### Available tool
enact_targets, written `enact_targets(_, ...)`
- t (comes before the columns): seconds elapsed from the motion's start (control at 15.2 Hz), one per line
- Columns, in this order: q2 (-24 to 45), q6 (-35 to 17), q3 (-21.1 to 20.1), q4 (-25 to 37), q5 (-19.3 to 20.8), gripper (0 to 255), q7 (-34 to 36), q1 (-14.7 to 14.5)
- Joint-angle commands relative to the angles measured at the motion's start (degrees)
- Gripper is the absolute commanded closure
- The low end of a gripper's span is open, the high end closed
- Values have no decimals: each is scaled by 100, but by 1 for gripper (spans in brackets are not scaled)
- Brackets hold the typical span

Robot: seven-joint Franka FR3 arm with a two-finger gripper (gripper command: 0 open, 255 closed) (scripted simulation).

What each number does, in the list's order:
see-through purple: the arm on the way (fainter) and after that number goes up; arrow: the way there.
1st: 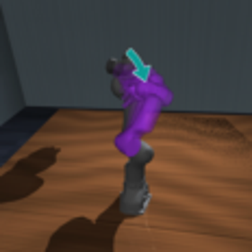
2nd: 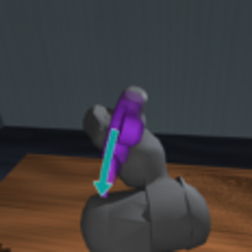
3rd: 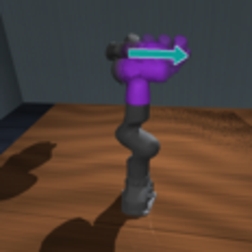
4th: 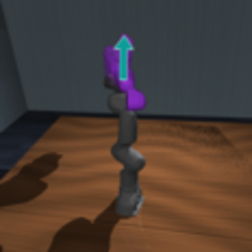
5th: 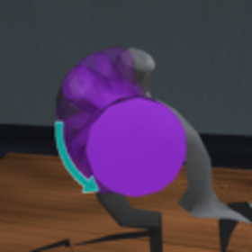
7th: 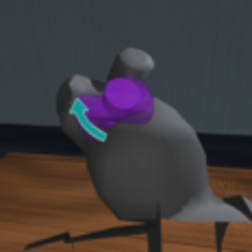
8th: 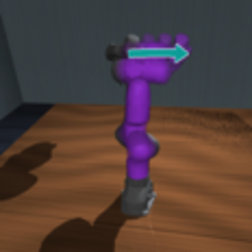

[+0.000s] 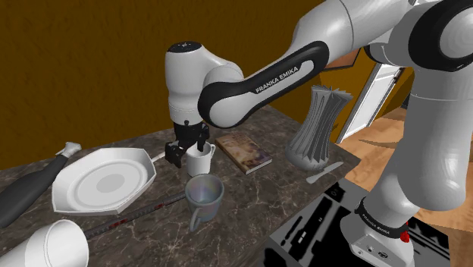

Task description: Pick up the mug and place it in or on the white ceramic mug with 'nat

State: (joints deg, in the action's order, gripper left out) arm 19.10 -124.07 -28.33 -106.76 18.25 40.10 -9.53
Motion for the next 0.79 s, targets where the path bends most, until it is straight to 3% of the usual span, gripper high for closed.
enact_targets(0.0,0,0,0,0,0,255,0,0)
enact_targets(0.73,-74,122,-23,61,-58,255,-47,15)
